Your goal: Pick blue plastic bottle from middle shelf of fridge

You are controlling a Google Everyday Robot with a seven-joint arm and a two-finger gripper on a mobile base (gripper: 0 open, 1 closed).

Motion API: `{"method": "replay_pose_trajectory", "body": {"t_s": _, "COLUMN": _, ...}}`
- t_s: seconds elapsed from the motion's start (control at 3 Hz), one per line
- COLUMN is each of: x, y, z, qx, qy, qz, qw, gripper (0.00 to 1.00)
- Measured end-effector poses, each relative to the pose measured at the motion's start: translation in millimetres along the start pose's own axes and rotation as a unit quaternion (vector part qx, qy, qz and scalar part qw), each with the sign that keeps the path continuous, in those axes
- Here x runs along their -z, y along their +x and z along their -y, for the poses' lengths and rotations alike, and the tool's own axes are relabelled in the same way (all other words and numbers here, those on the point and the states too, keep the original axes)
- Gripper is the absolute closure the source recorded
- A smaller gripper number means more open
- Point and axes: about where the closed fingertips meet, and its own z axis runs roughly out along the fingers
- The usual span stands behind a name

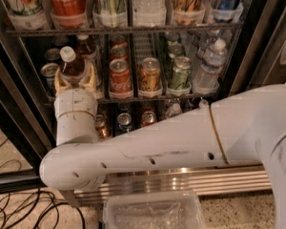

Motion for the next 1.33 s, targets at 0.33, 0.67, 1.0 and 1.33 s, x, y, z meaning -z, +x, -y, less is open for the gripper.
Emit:
{"method": "replay_pose_trajectory", "body": {"t_s": 0.33, "x": 31, "y": 6, "z": -7, "qx": -0.029, "qy": -0.028, "qz": -0.039, "qw": 0.9984, "gripper": 1.00}}
{"method": "replay_pose_trajectory", "body": {"t_s": 0.67, "x": 56, "y": 12, "z": -12, "qx": -0.047, "qy": -0.044, "qz": -0.066, "qw": 0.9958, "gripper": 1.00}}
{"method": "replay_pose_trajectory", "body": {"t_s": 1.0, "x": 57, "y": 15, "z": -12, "qx": -0.047, "qy": -0.044, "qz": -0.066, "qw": 0.9958, "gripper": 1.00}}
{"method": "replay_pose_trajectory", "body": {"t_s": 1.33, "x": 67, "y": 22, "z": -13, "qx": -0.051, "qy": -0.049, "qz": -0.073, "qw": 0.9948, "gripper": 1.00}}
